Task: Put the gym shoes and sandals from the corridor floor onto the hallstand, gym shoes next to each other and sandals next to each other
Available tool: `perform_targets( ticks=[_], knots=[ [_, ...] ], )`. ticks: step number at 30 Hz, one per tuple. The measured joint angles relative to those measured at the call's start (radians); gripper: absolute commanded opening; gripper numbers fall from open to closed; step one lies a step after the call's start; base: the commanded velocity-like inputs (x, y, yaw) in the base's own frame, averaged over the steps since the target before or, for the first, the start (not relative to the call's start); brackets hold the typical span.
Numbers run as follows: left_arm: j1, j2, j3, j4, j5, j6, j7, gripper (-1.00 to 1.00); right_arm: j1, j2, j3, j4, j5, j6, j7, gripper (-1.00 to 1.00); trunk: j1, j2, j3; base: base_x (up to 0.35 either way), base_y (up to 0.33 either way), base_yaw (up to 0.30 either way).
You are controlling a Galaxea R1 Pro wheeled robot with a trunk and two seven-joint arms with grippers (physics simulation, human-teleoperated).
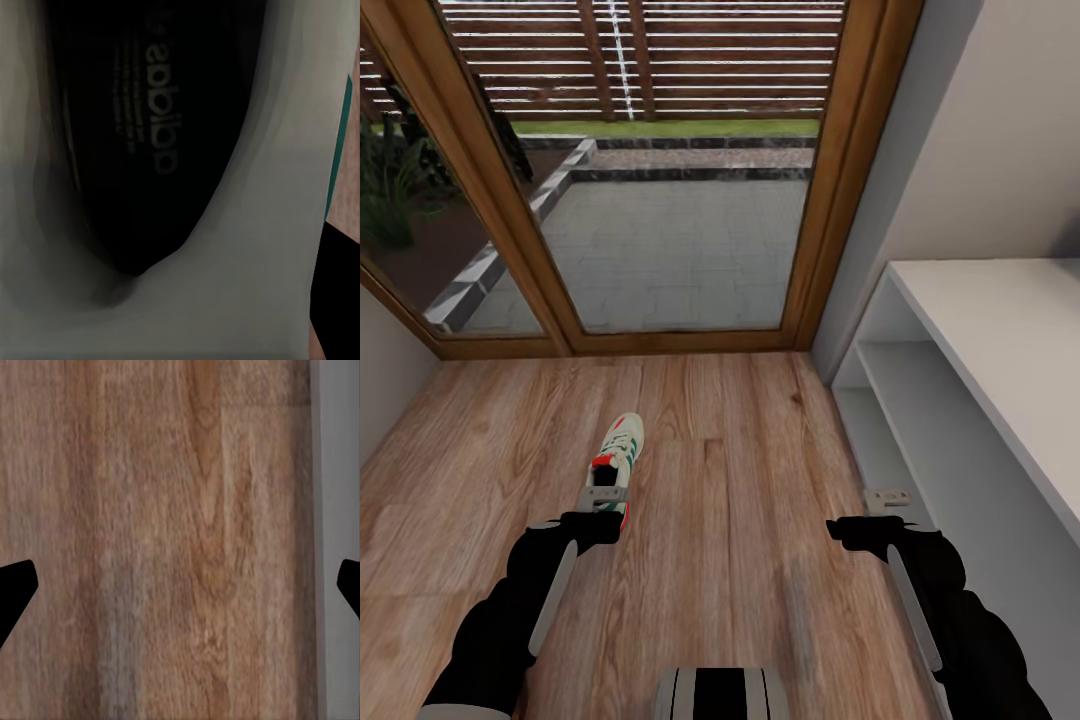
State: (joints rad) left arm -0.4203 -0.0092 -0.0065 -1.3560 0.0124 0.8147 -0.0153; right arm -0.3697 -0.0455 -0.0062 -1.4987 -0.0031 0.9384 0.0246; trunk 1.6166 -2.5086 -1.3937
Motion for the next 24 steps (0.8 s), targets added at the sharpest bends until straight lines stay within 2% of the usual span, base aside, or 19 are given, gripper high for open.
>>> perform_targets(
  ticks=[7,12,18,24],
  knots=[
    [0.0,-0.001,-0.002,0.0,-0.002,0.001,0.003,-1.0,0.0,0.0,0.0,0.0,0.0,0.0,0.0,1.0,0.0,0.0,0.0,-0.066,0.0,0.0],
    [0.01,-0.002,-0.008,0.0,-0.002,0.002,0.004,-1.0,0.0,0.0,0.0,0.0,0.0,0.0,0.0,1.0,0.0,0.0,0.0,-0.297,0.0,0.0],
    [0.015,-0.002,-0.045,0.0,-0.001,0.002,0.005,-1.0,0.0,0.0,-0.001,0.0,0.0,0.0,0.0,1.0,0.0,0.0,0.0,-0.331,0.0,0.0],
    [0.016,-0.002,-0.066,0.0,-0.002,0.002,0.005,-1.0,0.0,0.0,-0.001,0.0,0.0,0.0,0.0,1.0,0.0,0.0,0.0,-0.336,0.013,0.0]
  ],
)
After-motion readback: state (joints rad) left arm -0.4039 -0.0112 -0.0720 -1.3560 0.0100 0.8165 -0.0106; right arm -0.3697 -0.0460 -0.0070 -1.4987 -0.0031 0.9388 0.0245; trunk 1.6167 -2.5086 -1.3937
